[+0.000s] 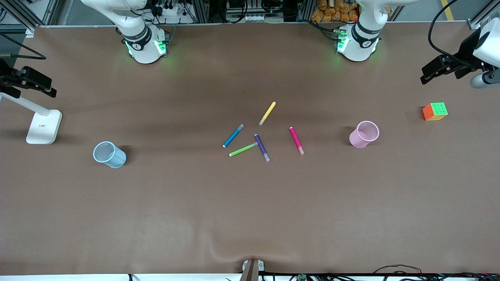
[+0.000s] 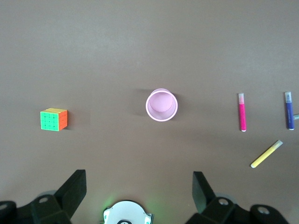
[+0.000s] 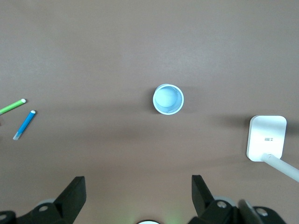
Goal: Place pink and blue markers in matching cups
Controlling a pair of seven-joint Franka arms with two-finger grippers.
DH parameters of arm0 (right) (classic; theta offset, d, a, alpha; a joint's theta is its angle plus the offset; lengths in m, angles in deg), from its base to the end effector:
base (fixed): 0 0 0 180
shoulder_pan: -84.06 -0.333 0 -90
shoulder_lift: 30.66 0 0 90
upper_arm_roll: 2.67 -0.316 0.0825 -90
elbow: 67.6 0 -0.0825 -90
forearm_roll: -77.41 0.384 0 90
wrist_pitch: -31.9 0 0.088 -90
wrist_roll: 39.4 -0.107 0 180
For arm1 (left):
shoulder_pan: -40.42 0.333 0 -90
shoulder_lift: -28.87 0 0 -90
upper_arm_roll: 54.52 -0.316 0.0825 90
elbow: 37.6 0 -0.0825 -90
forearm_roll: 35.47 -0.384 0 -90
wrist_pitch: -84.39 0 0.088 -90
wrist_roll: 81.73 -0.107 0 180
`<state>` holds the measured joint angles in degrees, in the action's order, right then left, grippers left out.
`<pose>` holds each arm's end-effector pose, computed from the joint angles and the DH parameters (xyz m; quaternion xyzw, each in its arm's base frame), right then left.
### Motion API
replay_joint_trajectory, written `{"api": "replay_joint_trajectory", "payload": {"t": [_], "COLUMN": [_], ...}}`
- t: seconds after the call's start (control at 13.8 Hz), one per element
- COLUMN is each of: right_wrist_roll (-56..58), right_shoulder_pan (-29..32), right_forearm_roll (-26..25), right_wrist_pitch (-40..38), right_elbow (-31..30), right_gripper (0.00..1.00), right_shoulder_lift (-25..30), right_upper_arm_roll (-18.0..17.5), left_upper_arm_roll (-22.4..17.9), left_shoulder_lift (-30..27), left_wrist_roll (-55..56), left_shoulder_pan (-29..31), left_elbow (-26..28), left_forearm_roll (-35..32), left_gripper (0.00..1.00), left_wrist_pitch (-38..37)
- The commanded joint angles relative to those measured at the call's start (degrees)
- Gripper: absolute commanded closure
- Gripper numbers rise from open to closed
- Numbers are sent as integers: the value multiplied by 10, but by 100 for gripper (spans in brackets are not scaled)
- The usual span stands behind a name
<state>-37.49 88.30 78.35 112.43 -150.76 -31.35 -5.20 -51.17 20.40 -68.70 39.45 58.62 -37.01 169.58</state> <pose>0.5407 -0.0143 0.6593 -0.9995 -0.0029 0.0287 0.0093 0.4974 -0.0369 0.6443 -0.9966 -0.0771 0.0195 0.0209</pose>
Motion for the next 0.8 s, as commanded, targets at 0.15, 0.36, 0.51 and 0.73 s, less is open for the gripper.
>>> {"api": "replay_joint_trajectory", "payload": {"t": [0.15, 0.36, 0.51, 0.73], "right_wrist_roll": [10, 10, 11, 11], "right_shoulder_pan": [14, 15, 14, 13], "right_forearm_roll": [8, 8, 8, 8], "right_wrist_pitch": [-6, -6, -6, -6], "right_elbow": [5, 5, 5, 5], "right_gripper": [0, 0, 0, 0], "right_shoulder_lift": [1, 0, 1, 0], "right_upper_arm_roll": [-6, -6, -6, -6], "left_upper_arm_roll": [-6, -11, -10, -8], "left_shoulder_lift": [22, 28, 29, 31], "left_wrist_roll": [-6, -6, -6, -6], "left_shoulder_pan": [5, 4, 3, 1], "left_elbow": [-51, -50, -46, -46], "left_forearm_roll": [-7, -7, -6, -6], "left_gripper": [0, 0, 0, 0], "left_wrist_pitch": [-25, -26, -29, -31]}}
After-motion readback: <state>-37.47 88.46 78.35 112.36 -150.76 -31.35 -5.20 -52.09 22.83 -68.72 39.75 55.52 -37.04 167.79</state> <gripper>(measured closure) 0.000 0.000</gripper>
